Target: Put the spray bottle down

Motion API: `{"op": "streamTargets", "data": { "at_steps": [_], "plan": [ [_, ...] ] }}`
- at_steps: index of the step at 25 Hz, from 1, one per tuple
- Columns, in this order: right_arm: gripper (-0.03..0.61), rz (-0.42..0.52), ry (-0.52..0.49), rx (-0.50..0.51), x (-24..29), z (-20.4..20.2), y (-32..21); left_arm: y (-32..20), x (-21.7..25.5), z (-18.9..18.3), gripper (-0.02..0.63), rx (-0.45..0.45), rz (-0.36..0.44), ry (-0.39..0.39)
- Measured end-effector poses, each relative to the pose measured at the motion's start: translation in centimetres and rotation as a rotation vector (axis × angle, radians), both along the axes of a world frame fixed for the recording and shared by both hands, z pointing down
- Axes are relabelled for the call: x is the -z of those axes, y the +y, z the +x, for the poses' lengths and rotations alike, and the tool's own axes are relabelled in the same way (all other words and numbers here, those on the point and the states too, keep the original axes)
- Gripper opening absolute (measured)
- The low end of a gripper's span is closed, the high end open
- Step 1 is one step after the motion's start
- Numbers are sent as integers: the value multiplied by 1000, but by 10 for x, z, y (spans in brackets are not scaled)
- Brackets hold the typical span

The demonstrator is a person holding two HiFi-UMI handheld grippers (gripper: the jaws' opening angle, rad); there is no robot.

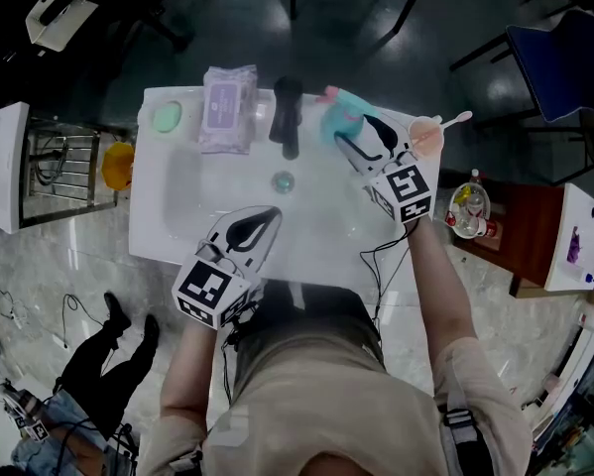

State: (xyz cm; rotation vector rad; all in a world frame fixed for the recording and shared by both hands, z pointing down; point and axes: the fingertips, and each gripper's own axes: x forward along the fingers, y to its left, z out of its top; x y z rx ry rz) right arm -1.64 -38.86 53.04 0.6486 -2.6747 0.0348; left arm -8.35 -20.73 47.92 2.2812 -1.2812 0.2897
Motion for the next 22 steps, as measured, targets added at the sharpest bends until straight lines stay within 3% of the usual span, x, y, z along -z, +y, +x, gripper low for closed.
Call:
{"op": "streamTargets", "data": {
  "at_steps": [7,17,22],
  "plan": [
    [272,-7,10,13,-2,-2,0,0,0,-2,11,1,2,0],
    [272,-36,-33,-100,2,7,4,2,0,-5,9,-10,3,-2],
    [272,-42,35,-132,-14,5,7,6,3,-6,9,-15,6,-5]
  ]
}}
